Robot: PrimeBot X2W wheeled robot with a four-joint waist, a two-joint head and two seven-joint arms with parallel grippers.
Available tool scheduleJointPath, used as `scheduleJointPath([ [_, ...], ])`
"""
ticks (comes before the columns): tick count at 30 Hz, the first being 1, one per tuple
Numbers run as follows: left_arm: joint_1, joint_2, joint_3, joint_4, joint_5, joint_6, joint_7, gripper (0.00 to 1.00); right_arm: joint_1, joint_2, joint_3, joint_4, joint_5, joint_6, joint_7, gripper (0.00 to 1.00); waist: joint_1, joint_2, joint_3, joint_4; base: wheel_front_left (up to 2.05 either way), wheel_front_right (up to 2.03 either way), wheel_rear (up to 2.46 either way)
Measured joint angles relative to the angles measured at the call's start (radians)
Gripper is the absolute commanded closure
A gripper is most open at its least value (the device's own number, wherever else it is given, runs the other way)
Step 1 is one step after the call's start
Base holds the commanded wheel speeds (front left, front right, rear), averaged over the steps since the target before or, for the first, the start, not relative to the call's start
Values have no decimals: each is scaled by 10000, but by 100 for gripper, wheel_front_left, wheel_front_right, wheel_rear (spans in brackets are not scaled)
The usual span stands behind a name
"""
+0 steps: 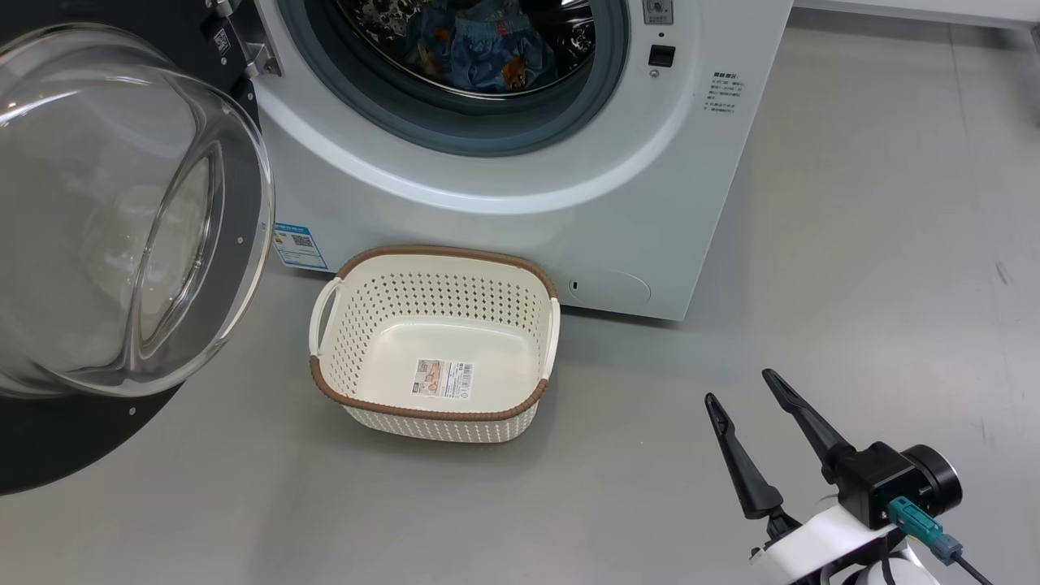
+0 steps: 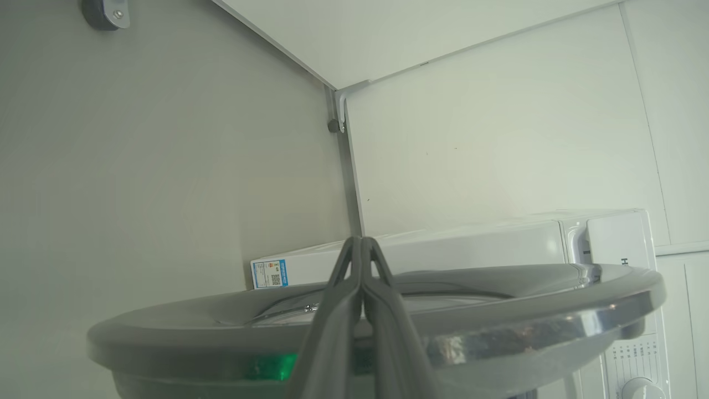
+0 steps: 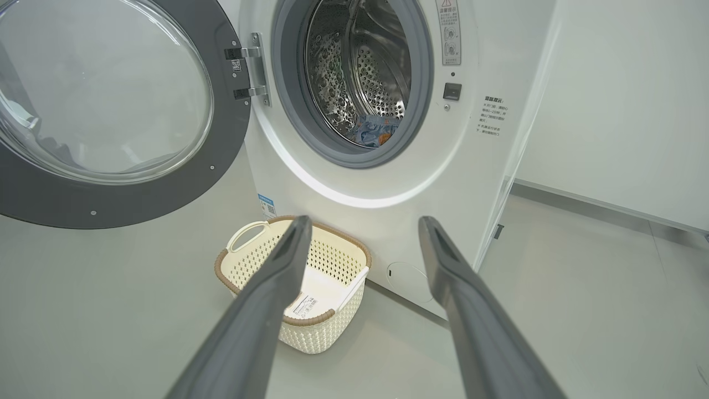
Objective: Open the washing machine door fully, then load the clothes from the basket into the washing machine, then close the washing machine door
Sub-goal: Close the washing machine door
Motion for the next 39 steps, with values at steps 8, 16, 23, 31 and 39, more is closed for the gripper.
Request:
scheduleJointPath([
  [8,-3,-36,-368,-17,-169,-337,932,100,-11,-52,13,4,-2,0,0,0,0,0,-8,61,0,0,0],
  [16,51,-203,-399,-113,-556,-512,1616,100,-11,-36,-33,8,-2,0,0,0,0,0,-59,120,0,0,0],
  [23,107,-656,-322,-238,-917,-610,1914,100,4,40,-247,23,0,0,0,0,0,0,-191,317,0,0,0],
  [31,512,-1062,-384,-520,-1158,-686,2291,100,23,71,-339,15,0,0,0,0,0,0,-343,579,0,0,0],
  [39,742,-1555,-512,-863,-1252,-698,2447,100,27,142,-144,13,0,0,0,0,0,0,-442,773,0,0,0],
])
